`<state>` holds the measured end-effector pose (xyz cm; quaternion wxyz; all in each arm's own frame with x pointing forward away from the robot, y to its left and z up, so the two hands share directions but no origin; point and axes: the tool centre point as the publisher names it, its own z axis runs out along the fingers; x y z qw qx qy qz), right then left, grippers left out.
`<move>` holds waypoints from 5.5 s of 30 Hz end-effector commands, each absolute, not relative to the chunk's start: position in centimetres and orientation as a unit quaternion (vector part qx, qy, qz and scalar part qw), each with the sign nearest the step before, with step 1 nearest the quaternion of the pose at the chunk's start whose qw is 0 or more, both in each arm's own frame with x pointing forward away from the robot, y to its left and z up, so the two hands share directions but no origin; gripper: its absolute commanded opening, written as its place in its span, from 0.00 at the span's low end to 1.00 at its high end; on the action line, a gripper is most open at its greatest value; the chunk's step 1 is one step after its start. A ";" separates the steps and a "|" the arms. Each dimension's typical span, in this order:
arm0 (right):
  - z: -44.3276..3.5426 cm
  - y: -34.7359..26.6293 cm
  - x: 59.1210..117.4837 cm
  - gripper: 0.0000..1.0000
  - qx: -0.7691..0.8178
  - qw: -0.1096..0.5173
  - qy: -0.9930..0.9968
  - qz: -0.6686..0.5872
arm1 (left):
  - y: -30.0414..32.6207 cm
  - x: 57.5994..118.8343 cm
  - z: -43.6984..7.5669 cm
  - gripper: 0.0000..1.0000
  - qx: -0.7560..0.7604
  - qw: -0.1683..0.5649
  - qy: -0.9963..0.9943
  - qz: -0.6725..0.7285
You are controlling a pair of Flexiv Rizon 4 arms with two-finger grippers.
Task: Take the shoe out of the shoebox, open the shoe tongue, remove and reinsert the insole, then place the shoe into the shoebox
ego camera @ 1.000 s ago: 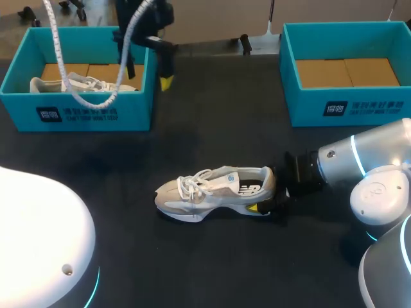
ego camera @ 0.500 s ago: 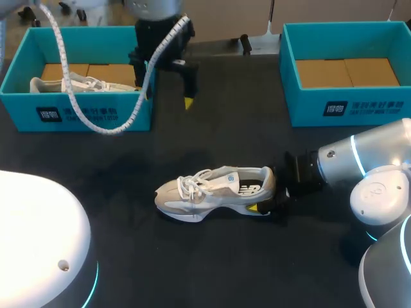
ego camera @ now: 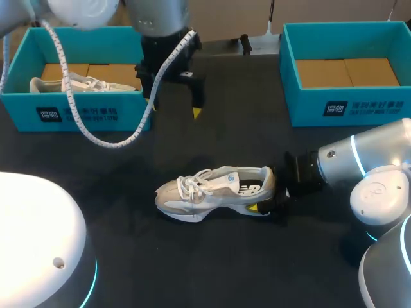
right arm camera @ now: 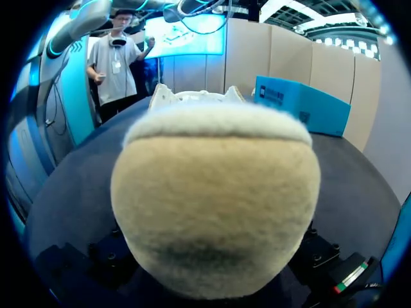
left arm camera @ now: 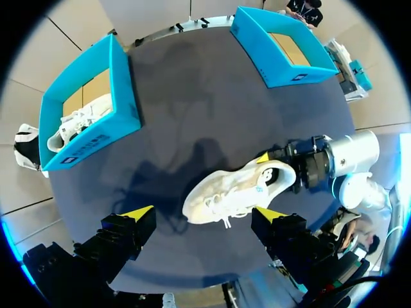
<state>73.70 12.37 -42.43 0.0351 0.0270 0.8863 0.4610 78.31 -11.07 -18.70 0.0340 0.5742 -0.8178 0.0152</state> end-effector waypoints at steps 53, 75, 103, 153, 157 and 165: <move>-42.6 12.7 73.8 0.00 0.028 0.036 0.888 0.457 | -21.2 71.8 -29.1 1.00 0.645 0.028 -0.762 -0.056; -42.6 12.7 73.8 0.00 0.028 0.036 0.888 0.457 | -23.4 72.2 -32.6 1.00 0.657 -0.004 -0.749 -0.080; -42.6 12.7 73.8 0.00 0.028 0.036 0.888 0.457 | -22.3 71.7 -35.8 1.00 0.663 -0.043 -0.738 -0.117; -42.6 12.7 73.8 0.00 0.028 0.036 0.888 0.457 | -14.5 68.8 -29.4 0.00 0.694 -0.010 -0.718 -0.062; -42.6 12.7 73.8 0.00 0.028 0.036 0.888 0.457 | -13.5 68.8 -30.0 0.00 0.701 -0.012 -0.710 -0.065; -42.6 12.7 73.8 0.00 0.028 0.036 0.888 0.457 | -11.8 68.9 -31.6 0.00 0.708 -0.028 -0.702 -0.068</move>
